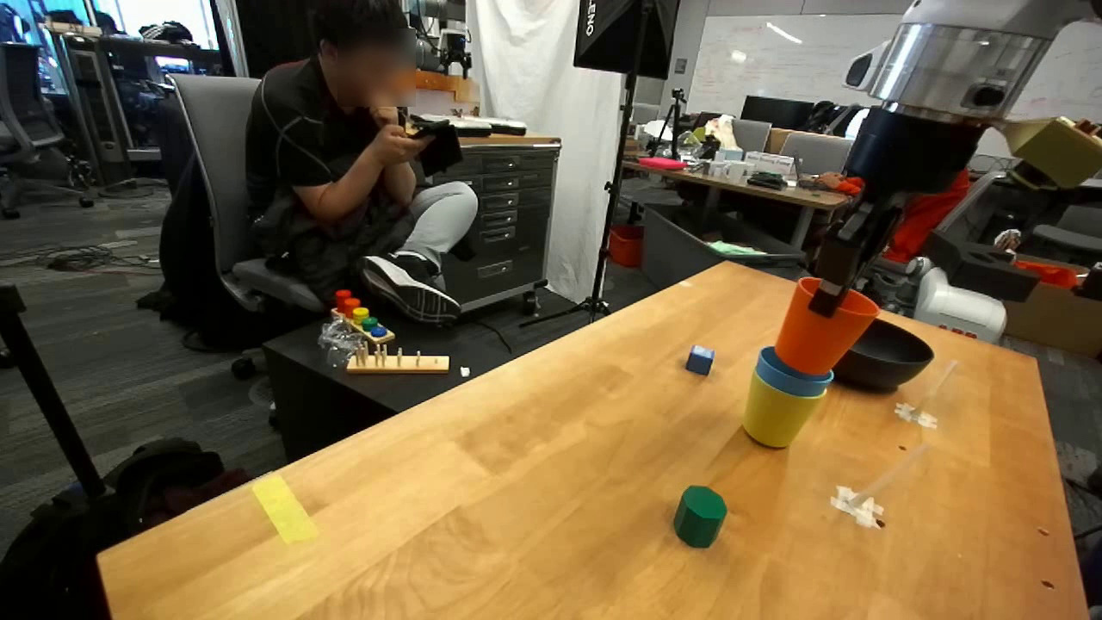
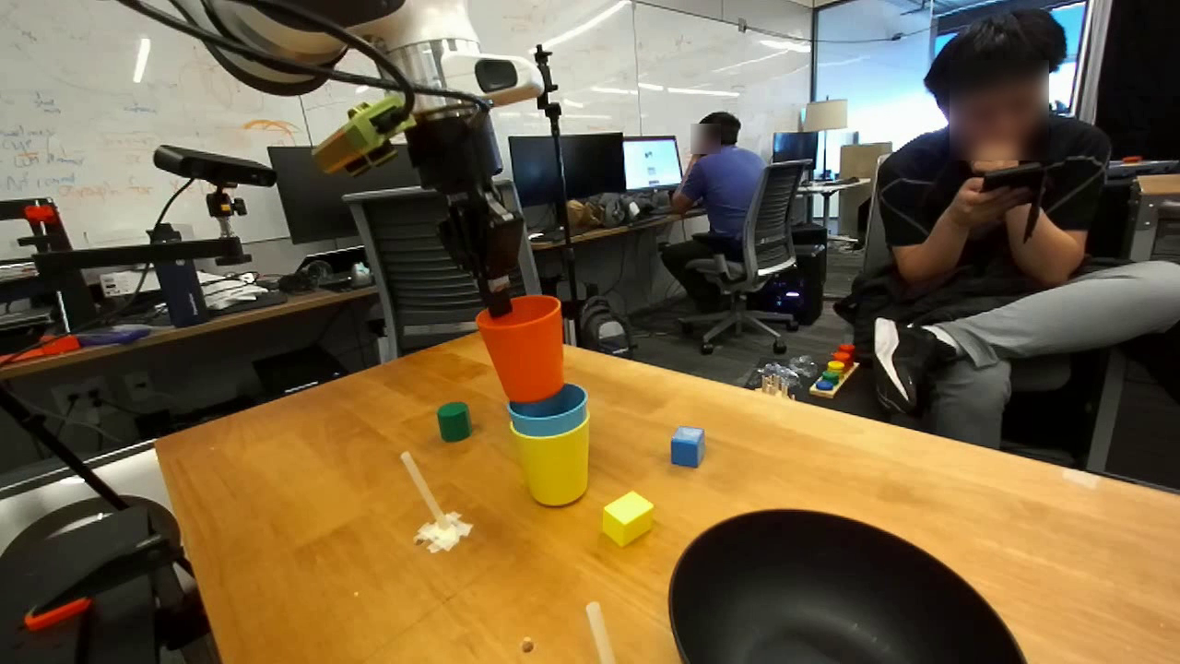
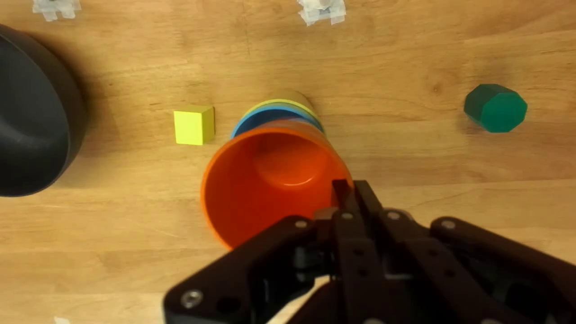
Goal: Stack the three cups on the table
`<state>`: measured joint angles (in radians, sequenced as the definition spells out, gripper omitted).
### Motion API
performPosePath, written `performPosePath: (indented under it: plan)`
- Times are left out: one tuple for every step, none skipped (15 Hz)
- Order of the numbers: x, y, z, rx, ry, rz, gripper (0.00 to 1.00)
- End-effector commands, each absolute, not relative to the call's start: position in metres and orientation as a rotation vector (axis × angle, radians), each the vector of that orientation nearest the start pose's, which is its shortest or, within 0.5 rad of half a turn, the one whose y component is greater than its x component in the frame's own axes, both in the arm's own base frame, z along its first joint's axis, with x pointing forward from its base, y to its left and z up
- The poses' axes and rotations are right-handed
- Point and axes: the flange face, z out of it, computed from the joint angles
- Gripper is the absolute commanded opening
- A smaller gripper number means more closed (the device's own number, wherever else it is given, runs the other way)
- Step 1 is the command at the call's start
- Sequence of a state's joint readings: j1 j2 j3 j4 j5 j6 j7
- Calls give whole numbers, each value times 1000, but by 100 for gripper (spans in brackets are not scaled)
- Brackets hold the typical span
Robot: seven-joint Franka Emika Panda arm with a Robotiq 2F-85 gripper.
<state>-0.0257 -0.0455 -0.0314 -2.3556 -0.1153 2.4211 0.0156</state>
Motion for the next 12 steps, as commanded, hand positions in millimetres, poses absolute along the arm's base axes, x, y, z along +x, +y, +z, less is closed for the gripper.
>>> performPosePath:
  plan:
    - [506, -36, 359, -3214, -32, -227, 1]
    - [508, -39, 359, -3212, -22, -233, 1]
    - [510, -43, 359, -3209, -10, -238, 1]
    - [511, -46, 359, -3209, 3, -241, 1]
    - [512, -49, 358, -3208, 11, -240, 1]
    - [513, -52, 357, -3208, 22, -234, 1]
    - [514, -54, 355, -3208, 29, -228, 1]
    - [514, -56, 351, -3207, 35, -218, 1]
    - [515, -57, 349, -3206, 36, -208, 1]
    - [516, -57, 346, -3202, 38, -200, 1]
    - [517, -57, 344, -3198, 40, -193, 1]
    - [518, -56, 342, -3192, 40, -182, 1]
